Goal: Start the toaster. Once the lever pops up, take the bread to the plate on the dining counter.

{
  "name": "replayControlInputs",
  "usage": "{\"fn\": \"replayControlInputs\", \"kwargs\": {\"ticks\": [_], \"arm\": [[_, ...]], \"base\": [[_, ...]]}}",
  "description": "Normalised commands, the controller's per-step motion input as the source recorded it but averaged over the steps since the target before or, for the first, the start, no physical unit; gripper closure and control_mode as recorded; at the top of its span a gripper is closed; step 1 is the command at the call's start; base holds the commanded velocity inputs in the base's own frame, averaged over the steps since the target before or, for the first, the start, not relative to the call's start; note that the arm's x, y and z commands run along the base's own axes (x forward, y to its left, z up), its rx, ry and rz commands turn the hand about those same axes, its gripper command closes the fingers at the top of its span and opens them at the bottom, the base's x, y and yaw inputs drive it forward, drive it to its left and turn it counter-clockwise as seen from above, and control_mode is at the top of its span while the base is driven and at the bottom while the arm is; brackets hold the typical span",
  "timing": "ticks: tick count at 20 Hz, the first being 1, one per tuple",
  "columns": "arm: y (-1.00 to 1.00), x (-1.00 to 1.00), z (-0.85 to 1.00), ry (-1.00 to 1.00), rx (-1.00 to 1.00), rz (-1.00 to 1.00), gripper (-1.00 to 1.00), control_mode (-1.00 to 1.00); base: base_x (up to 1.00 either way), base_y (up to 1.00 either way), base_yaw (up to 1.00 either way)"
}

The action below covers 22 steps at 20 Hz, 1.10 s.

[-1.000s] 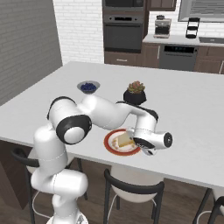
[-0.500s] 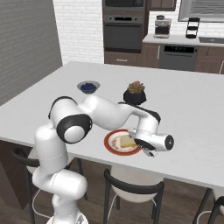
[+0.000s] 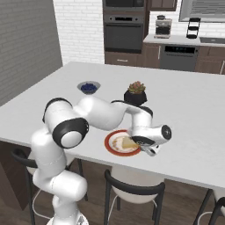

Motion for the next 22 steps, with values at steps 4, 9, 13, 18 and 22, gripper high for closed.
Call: {"fn": "replayControlInputs", "kwargs": {"ticks": [4,9,13,18,22], "arm": [[0.35,-0.03,0.05,0.32,-0.37,-0.02,-1.00,-1.00],[-0.02,-0.25,0.22,0.16,-0.18,0.00,-1.00,-1.00],[-0.40,-0.44,0.07,0.15,-0.06,0.00,-1.00,-1.00],[-0.27,-0.28,0.24,0.05,0.00,0.00,-1.00,-1.00],[-0.02,-0.20,0.84,-0.04,0.00,0.00,-1.00,-1.00]], "base": [[0.00,0.00,0.00],[0.00,0.00,0.00],[0.00,0.00,0.00],[0.00,0.00,0.00],[0.00,0.00,0.00]]}}
